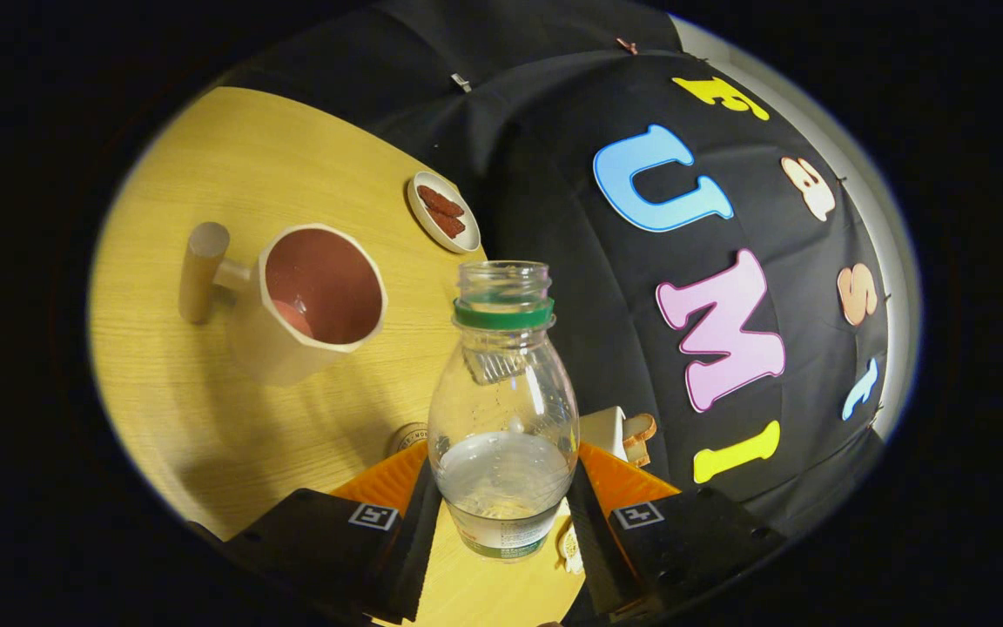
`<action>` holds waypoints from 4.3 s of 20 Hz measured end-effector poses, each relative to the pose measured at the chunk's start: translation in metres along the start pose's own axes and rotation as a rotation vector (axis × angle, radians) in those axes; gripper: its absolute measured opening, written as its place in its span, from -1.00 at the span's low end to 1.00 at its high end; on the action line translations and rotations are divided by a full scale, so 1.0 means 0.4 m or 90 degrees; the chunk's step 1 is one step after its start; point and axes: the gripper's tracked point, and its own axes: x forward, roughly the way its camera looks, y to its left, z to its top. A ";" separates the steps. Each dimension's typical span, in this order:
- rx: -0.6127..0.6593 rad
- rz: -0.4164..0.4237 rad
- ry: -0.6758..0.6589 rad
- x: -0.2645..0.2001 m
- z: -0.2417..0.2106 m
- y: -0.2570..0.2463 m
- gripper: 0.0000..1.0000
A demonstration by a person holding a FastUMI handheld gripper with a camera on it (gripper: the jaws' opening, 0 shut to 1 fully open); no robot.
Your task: Take the bottle from table, then pour the juice into the cup, finally place the bottle on the coaster
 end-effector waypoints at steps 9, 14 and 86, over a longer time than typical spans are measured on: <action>-0.104 0.010 -0.003 0.043 0.027 0.027 0.48; -0.183 0.008 -0.017 0.056 0.033 0.032 0.48; -0.637 -0.026 -0.073 0.119 0.106 -0.021 0.47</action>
